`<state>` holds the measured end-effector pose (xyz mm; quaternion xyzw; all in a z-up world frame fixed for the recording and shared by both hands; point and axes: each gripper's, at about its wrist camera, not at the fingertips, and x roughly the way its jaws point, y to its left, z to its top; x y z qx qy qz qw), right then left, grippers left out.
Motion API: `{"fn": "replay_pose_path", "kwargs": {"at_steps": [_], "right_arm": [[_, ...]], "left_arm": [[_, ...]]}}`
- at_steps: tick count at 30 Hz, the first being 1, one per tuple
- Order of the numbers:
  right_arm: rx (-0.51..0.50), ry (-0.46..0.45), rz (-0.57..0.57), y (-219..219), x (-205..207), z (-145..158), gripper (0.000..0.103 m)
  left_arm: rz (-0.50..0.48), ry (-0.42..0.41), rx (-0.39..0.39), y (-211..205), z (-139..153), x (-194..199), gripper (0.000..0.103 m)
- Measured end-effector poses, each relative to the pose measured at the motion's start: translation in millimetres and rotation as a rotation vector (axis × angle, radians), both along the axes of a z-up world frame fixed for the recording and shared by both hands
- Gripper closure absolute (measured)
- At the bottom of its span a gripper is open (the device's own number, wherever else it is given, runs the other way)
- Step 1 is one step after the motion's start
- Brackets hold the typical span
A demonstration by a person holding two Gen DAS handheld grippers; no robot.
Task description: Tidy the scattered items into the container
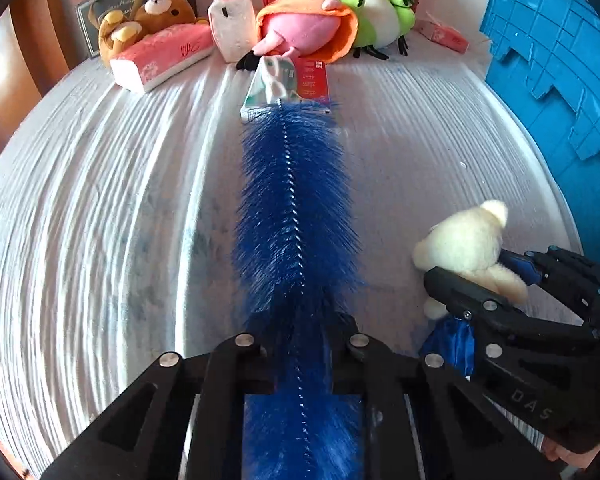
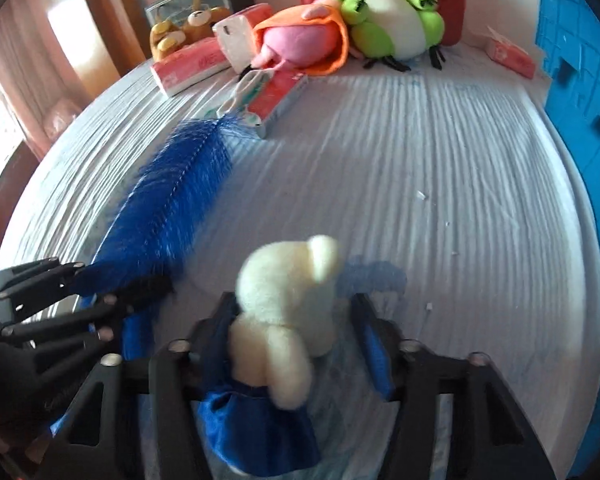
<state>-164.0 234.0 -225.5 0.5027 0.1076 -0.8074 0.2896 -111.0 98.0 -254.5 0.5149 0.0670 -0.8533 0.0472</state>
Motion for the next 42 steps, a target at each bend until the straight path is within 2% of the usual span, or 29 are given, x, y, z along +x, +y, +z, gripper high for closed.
{"fn": "replay_pose_path", "kwargs": {"at_steps": [4, 8, 16, 24, 34, 42], "right_arm": [[0.008, 0.025, 0.016, -6, 8, 13, 0.062], [-0.020, 0.082, 0.011, -7, 10, 44, 0.062], [-0.091, 0.247, 0.002, -10, 25, 139, 0.062], [-0.110, 0.400, -0.064, 9, 43, 224, 0.062], [-0.090, 0.554, -0.161, 67, 54, 307, 0.062], [-0.058, 0.675, -0.227, 148, 51, 361, 0.062]], "left_arm": [[-0.014, 0.054, -0.039, 1, 27, 9, 0.089], [-0.029, 0.127, -0.076, -3, 64, 19, 0.090], [-0.085, 0.308, -0.108, -5, 160, 36, 0.090], [-0.149, 0.435, -0.079, 7, 228, 44, 0.090], [-0.252, 0.567, -0.085, 65, 298, 45, 0.090], [-0.334, 0.621, -0.092, 161, 336, 33, 0.090]]}}
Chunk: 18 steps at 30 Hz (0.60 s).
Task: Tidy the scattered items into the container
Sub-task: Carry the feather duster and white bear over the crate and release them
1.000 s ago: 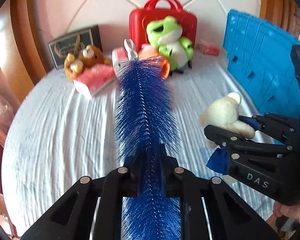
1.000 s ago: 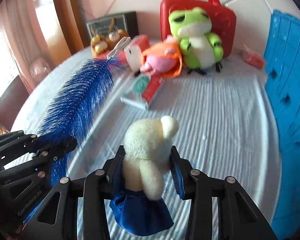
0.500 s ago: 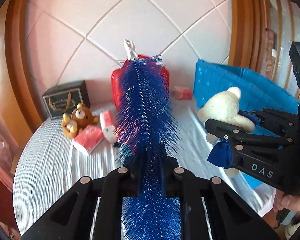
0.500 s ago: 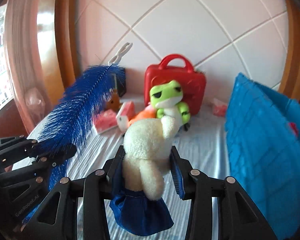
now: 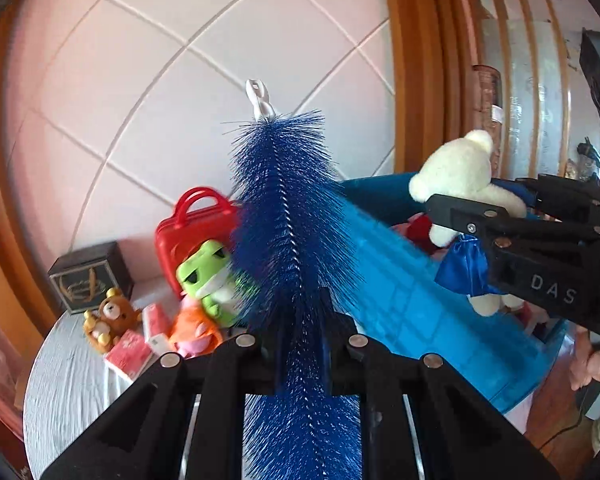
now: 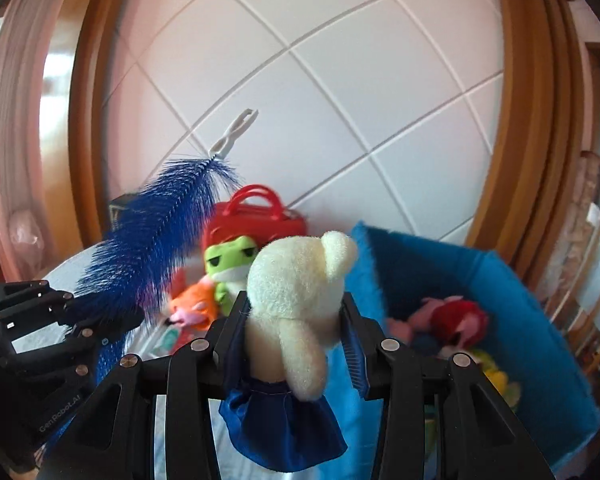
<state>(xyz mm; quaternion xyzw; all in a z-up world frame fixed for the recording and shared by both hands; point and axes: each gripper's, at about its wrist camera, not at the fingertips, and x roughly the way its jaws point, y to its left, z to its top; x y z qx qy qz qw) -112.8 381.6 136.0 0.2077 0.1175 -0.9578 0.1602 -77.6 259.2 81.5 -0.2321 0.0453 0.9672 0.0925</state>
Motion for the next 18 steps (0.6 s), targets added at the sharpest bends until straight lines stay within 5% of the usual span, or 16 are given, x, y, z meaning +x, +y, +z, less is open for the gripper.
{"fn": "replay_pose_path", "kwargs": {"at_steps": [8, 18], "right_arm": [[0.004, 0.008, -0.007, 147, -33, 19, 0.062], [0.029, -0.179, 0.025, 279, -113, -10, 0.061]], "left_arm": [[-0.017, -0.020, 0.024, 146, 32, -31, 0.090], [0.051, -0.284, 0.000, 290, 8, -120, 0.090]]}}
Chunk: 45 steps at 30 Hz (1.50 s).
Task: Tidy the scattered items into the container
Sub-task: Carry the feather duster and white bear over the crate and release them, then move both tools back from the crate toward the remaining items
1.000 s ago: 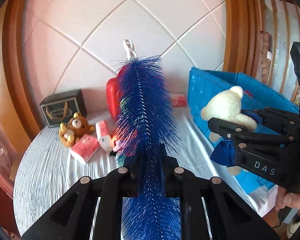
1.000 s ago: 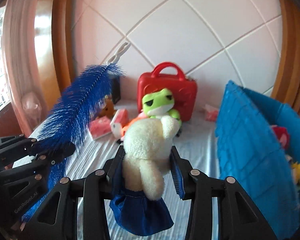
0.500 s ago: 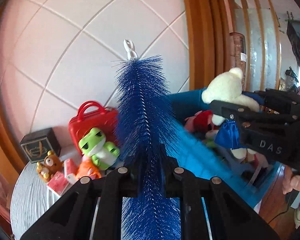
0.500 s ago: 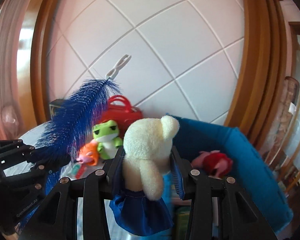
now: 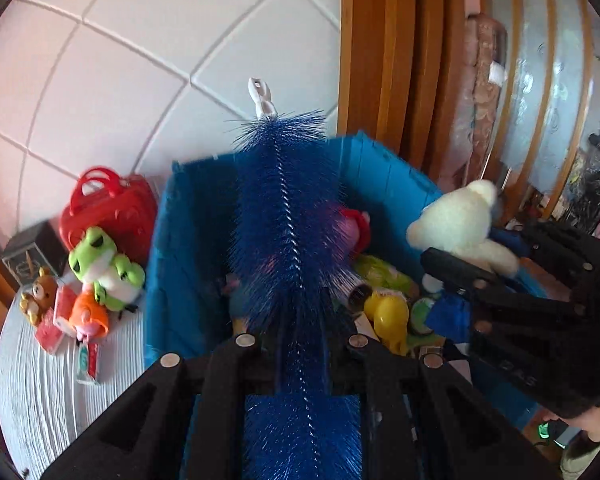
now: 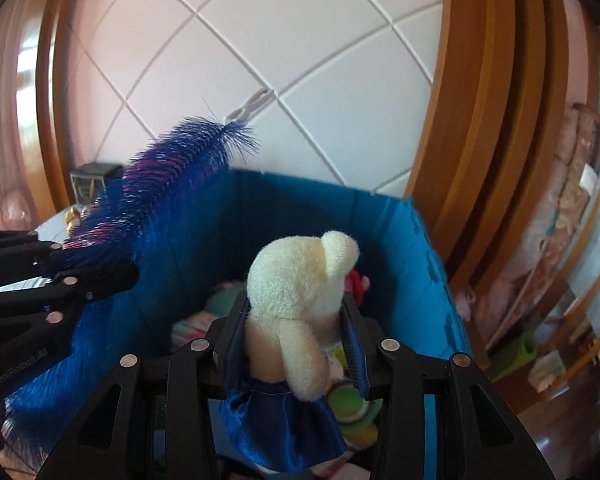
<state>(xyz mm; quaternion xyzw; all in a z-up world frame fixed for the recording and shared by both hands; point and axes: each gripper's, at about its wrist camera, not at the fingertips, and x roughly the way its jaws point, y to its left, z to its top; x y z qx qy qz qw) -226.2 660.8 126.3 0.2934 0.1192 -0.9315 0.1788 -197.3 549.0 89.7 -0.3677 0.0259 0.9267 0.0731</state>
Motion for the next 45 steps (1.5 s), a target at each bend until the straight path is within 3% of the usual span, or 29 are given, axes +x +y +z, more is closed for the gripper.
{"fn": "replay_pose_path", "kwargs": {"at_steps": [6, 10, 13, 15, 18, 20, 22, 28, 32, 35, 37, 45], "right_arm": [[0.005, -0.132, 0.068, 35, -21, -31, 0.061], [0.034, -0.208, 0.099, 44, -35, -51, 0.061], [0.004, -0.264, 0.122, 51, -43, -56, 0.060], [0.021, -0.250, 0.119, 52, -43, -54, 0.058], [0.031, -0.234, 0.107, 55, -44, -54, 0.053], [0.016, -0.223, 0.116, 56, -40, -51, 0.044], [0.028, -0.200, 0.120, 56, -35, -47, 0.026], [0.003, -0.148, 0.132, 61, -26, -41, 0.001], [-0.019, -0.112, 0.134, 68, -10, -37, 0.000], [-0.028, -0.082, 0.113, 73, 2, -34, 0.000], [-0.034, -0.048, 0.100, 76, 15, -34, 0.000], [-0.163, 0.015, 0.063, 79, 62, -45, 0.000]], "left_arm": [[0.025, -0.178, -0.049, 26, -46, -33, 0.089], [0.038, -0.273, -0.007, 28, -66, -44, 0.087], [0.059, -0.302, -0.016, 28, -73, -46, 0.082], [0.073, -0.300, -0.044, 31, -74, -44, 0.081], [0.076, -0.285, -0.059, 33, -71, -39, 0.079], [0.087, -0.271, -0.059, 30, -66, -37, 0.075], [0.100, -0.251, -0.056, 29, -61, -32, 0.067], [0.101, -0.183, -0.028, 23, -48, -9, 0.059], [0.098, -0.150, -0.036, 23, -44, 5, 0.058], [0.116, -0.080, -0.068, 23, -39, 24, 0.057], [0.132, -0.026, -0.086, 24, -35, 38, 0.050], [0.232, 0.121, -0.100, 10, -28, 88, 0.039]]}}
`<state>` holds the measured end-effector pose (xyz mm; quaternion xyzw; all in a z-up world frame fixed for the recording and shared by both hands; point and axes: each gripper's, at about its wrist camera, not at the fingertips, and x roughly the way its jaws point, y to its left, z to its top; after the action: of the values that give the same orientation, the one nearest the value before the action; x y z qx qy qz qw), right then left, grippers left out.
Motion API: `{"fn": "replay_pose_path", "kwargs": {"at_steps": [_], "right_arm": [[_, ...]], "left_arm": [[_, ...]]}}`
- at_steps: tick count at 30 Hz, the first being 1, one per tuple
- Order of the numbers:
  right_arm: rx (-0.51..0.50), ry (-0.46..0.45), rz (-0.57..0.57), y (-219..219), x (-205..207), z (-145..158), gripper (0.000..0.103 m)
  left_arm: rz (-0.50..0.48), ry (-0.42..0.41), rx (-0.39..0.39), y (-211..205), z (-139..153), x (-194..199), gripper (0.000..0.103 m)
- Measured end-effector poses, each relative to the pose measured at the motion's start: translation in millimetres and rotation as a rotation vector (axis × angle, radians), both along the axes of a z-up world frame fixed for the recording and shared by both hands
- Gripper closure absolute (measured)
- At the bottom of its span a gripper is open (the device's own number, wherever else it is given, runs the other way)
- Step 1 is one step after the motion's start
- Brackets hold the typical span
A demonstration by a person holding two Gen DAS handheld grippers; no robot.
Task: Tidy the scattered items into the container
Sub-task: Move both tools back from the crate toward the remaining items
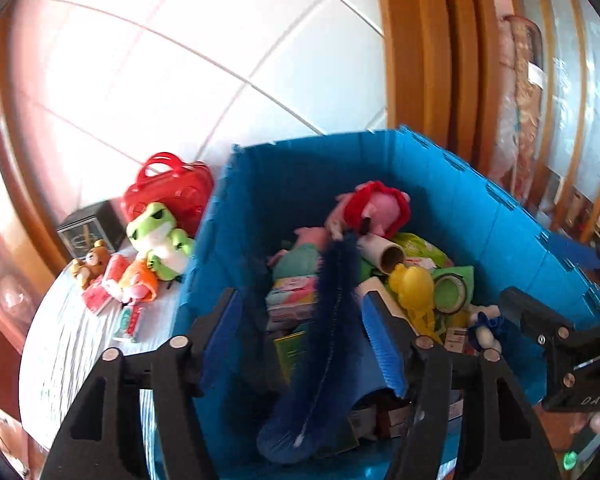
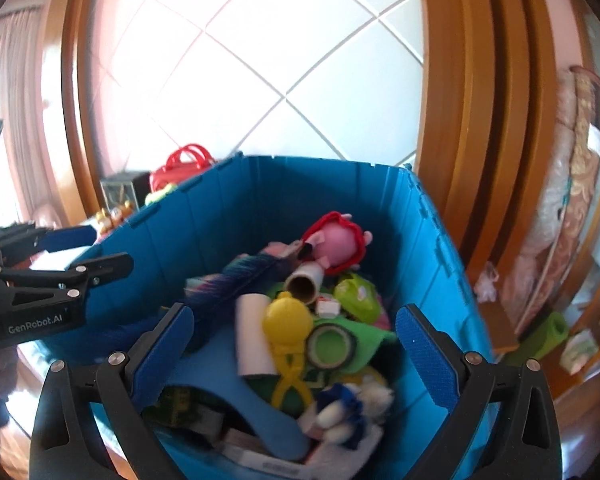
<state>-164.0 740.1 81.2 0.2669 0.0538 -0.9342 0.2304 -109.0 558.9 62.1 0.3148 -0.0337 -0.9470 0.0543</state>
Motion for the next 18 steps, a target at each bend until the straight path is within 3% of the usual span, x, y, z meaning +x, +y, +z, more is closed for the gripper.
{"fn": "replay_pose_path", "kwargs": {"at_steps": [4, 10, 18], "right_arm": [[-0.067, -0.007, 0.025, -10, 10, -6, 0.000], [-0.092, -0.018, 0.062, -41, 24, -7, 0.000], [-0.087, 0.049, 0.115, -110, 67, 13, 0.000]], "left_arm": [[0.047, 0.013, 0.006, -16, -2, 17, 0.039], [0.103, 0.025, 0.017, -53, 2, 49, 0.039], [0.199, 0.091, 0.085, -156, 1, 107, 0.039]]}}
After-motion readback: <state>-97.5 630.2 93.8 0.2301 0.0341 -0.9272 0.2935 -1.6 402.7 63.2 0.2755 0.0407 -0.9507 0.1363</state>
